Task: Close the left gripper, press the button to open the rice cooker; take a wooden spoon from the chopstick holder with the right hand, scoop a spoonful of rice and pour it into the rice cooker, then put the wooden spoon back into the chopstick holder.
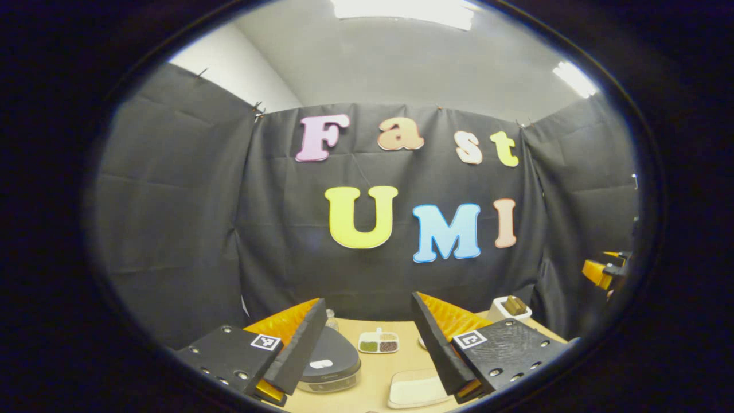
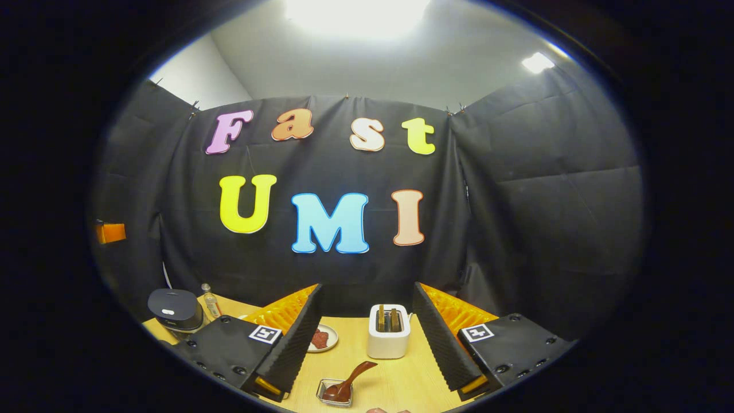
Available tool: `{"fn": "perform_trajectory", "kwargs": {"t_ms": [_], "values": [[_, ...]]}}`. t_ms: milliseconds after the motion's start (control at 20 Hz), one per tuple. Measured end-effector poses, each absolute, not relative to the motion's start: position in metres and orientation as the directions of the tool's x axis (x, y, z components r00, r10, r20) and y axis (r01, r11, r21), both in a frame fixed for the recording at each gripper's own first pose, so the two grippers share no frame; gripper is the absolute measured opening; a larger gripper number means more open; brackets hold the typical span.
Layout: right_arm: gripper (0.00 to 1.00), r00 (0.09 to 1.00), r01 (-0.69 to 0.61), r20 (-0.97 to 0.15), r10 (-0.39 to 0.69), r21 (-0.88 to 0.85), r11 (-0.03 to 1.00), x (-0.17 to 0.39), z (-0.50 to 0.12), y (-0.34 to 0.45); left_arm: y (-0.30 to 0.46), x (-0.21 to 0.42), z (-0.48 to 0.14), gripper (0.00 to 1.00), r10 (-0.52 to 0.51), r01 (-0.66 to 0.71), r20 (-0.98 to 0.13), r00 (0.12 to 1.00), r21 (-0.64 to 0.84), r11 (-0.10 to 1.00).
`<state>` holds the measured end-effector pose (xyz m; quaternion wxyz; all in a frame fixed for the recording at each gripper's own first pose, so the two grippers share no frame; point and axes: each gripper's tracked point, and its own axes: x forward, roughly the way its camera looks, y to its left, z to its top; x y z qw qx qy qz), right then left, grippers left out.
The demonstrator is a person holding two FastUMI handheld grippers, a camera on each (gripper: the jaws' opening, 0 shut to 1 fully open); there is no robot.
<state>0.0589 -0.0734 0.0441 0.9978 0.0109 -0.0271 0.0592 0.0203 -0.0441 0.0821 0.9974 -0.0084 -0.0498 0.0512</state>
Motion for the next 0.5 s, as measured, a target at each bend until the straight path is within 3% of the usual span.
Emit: {"fn": "perform_trajectory", "kwargs": {"t_ms": [250,300,350,500], "values": [[0.98,0.992,-0.129,0.016,0.128,0.045,0.991,0.023,0.014,-0.060,-0.043,-0.016,0.029,0.93,0.076,-0.076,0.057,0.995,-0.013,0.997],[0.94,0.991,-0.131,-0.005,0.131,0.044,0.990,0.018,0.008,-0.058,-0.040,-0.022,0.026,0.93,0.074,-0.074,0.049,0.996,0.004,0.997],[0.98,0.991,-0.131,-0.013,0.132,0.041,0.991,0.015,0.007,-0.057,-0.038,-0.025,0.023,0.93,0.072,-0.073,0.042,0.997,0.022,0.997],[0.98,0.994,-0.111,0.001,0.111,0.029,0.993,0.011,0.002,-0.053,-0.038,-0.032,0.025,0.93,0.055,-0.055,0.043,0.998,0.013,0.998]]}}
